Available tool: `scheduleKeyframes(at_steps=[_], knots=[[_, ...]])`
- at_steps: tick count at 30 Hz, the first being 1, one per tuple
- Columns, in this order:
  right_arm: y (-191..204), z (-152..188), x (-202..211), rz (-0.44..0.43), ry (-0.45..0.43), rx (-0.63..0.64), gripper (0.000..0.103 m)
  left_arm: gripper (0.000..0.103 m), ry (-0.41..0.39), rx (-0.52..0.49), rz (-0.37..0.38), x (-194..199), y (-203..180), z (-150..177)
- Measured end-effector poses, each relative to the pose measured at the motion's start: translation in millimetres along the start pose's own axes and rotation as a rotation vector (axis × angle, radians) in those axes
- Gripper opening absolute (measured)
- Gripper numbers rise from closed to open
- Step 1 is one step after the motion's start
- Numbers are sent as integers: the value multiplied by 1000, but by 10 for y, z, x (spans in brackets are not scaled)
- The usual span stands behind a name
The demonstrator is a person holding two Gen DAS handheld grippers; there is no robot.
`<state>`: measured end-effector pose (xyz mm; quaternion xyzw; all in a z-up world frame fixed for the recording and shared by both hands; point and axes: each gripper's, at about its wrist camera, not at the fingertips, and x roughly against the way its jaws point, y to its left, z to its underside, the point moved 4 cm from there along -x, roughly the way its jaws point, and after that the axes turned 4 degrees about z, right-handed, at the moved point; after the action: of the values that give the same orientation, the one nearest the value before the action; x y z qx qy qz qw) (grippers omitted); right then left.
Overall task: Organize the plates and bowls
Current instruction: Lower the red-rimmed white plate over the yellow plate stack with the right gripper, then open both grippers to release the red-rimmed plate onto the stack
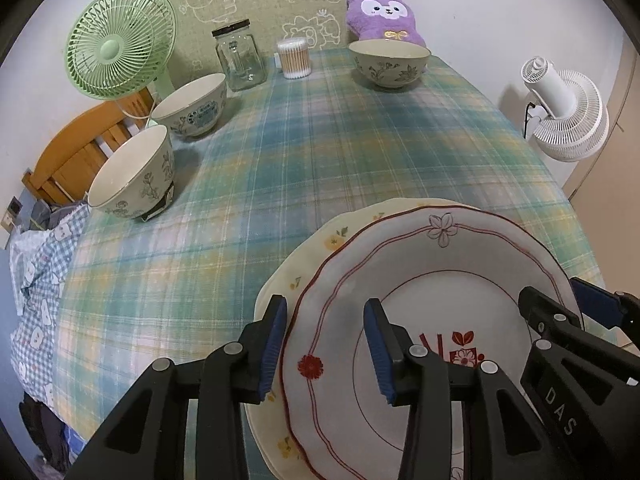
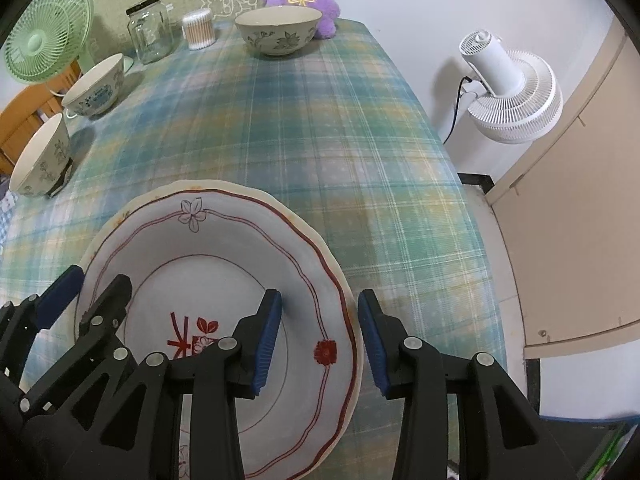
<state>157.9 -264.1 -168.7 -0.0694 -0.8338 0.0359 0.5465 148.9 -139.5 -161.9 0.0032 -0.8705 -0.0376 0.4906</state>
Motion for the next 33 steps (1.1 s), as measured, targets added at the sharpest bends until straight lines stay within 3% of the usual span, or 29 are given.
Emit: scheduleKeyframes(at_steps=[4,9,21,27,33], knots=[[57,8,1,-5,-4,21,55,59,18,16,1,-10,53,25],[100,1,24,-9,-10,50,58,60,45,37,-2,-3,115,42],[36,-179,107,-197,15,86,58,79,32,108,-5,253,220,-122],[58,-166,40,-225,35,101,52,80,27,120,-19,276,191,-106],[68,-184,40,-219,40,109,52,80,23,130,-3,294,223,-127]])
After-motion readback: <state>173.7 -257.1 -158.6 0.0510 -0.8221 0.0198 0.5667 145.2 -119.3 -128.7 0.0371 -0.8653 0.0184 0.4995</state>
